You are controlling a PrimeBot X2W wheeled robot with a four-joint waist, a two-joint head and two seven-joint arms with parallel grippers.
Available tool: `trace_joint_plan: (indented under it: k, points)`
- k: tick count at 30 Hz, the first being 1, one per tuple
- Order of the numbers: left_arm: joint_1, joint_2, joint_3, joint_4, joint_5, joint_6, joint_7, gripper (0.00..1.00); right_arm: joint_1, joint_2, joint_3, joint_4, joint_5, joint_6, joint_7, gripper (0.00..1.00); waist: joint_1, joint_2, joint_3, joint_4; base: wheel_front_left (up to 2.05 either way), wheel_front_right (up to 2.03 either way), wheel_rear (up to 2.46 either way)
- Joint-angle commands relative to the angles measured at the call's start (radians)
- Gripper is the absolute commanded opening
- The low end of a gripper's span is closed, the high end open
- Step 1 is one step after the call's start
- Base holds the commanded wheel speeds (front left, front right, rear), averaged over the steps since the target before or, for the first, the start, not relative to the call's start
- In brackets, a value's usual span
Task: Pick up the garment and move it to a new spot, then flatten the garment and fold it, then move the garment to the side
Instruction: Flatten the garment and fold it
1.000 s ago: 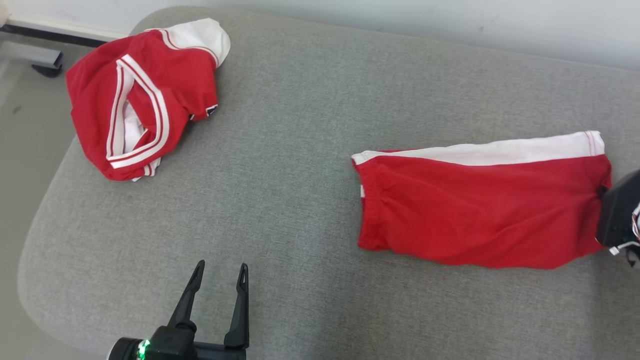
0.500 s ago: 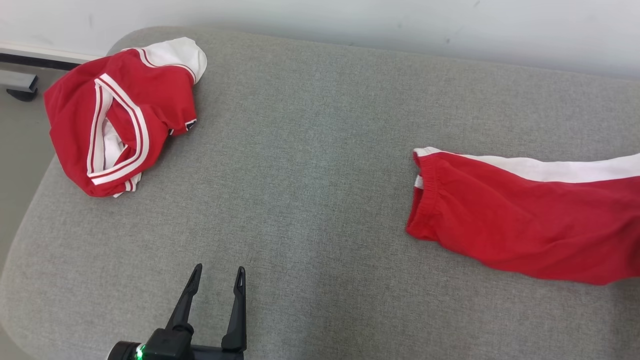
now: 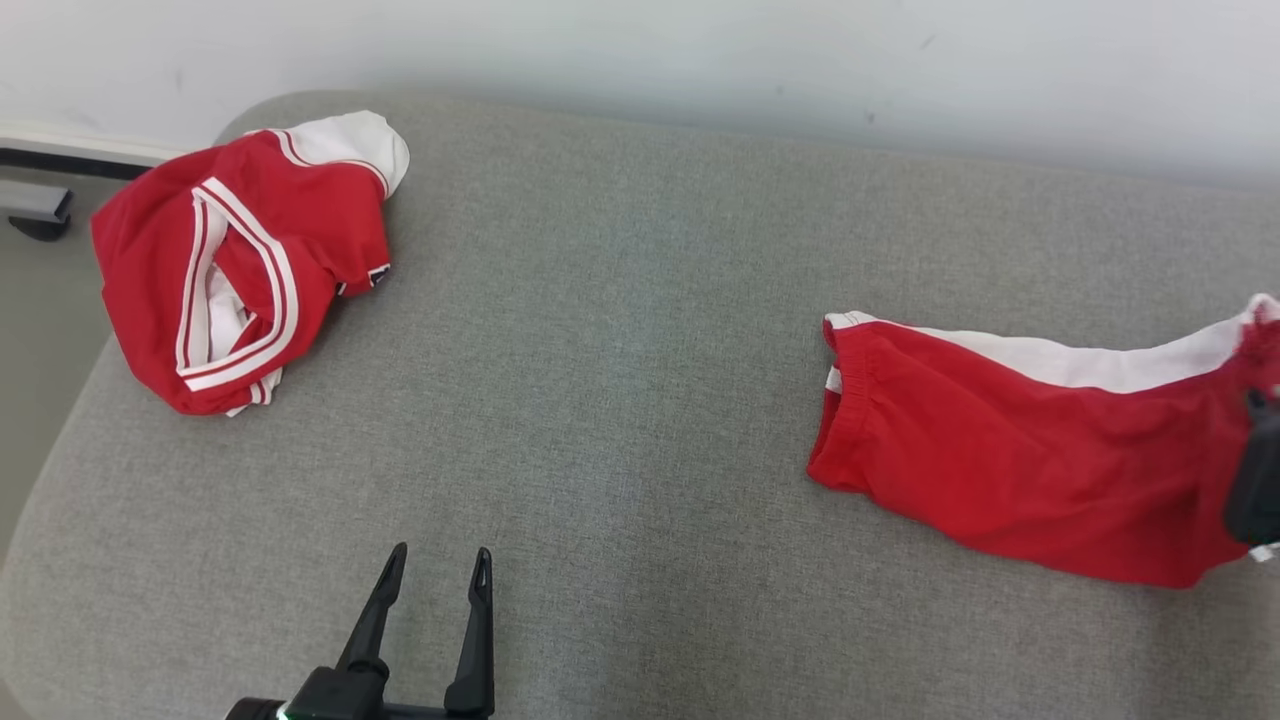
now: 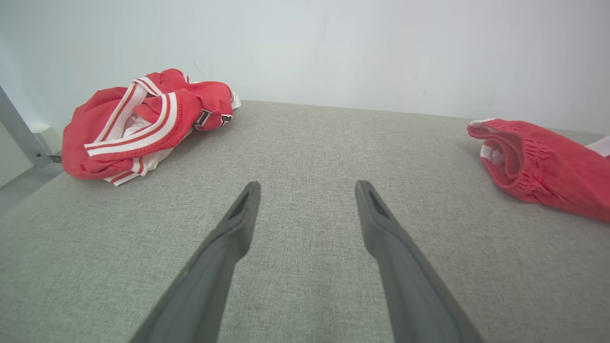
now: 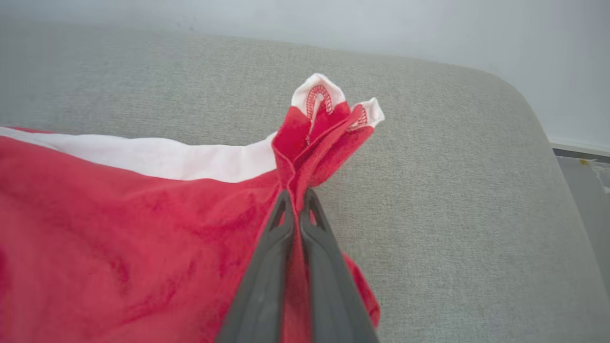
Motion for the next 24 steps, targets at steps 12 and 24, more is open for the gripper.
trace_joint_plan:
  k: [12,24]
  points:
    - [0.034,-0.001,-0.013,0.003,-0.02,0.005,-0.003,1.0,-0.07,0.05,0.183,-0.001,0.09,-0.003,0.022,0.0,0.0,0.0,-0.045,0.029,0.0,0.0,0.0]
    - [0.028,-0.001,-0.034,0.002,-0.046,0.018,-0.003,1.0,-0.183,0.092,0.329,0.165,0.145,-0.003,-0.033,0.0,0.0,0.0,-0.021,0.107,0.0,0.0,0.0]
